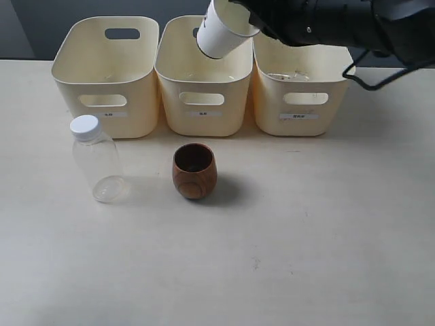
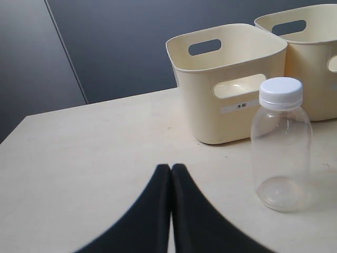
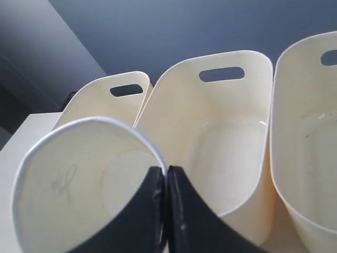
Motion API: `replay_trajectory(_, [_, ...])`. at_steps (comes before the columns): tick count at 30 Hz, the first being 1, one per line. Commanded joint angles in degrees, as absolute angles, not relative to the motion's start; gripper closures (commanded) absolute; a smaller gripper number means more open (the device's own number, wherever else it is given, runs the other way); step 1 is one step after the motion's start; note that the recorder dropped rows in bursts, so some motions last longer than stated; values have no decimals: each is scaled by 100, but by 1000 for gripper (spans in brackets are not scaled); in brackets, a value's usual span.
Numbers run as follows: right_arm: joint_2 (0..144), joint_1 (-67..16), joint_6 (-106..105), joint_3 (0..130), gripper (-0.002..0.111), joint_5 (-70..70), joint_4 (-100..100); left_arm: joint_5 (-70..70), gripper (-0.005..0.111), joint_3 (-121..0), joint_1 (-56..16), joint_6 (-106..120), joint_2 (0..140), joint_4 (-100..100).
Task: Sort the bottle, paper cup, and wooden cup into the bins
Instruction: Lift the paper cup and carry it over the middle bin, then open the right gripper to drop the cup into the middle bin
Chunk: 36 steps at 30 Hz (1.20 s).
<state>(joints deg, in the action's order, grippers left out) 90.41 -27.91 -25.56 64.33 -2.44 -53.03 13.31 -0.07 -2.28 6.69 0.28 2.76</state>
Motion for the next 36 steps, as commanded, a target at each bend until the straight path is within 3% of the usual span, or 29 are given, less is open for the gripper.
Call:
replay_trajectory(1, [9652,-2806,-2549,7034,109,-214,-5300,1326,107,0,-247,658,0,258])
replay_trajectory(10, [10628,-2806,-2607,7883,109,-38,-5036,1326,107,0,-247,658,0,258])
replay_trajectory(25, [11097,-2806,-2648,8086,108,307,-4332,1326,107,0,-247,658,0,258])
replay_trajectory(28, [11096,-2806,-2648,8086,92,252,-4257,1326,107,0,-247,658,0,258])
replay_trajectory(32, [11096,-2806,-2648,8086,58,202,-4267,1326,107,0,-247,658,0,258])
replay_trajectory(34, [11096,-2806,-2636,8086,48,202,-4267,1326,107,0,-247,658,0,258])
replay_trajectory(36, [11096,-2806,-2636,8086,47,202,-4267,1326,107,0,-247,658,0,258])
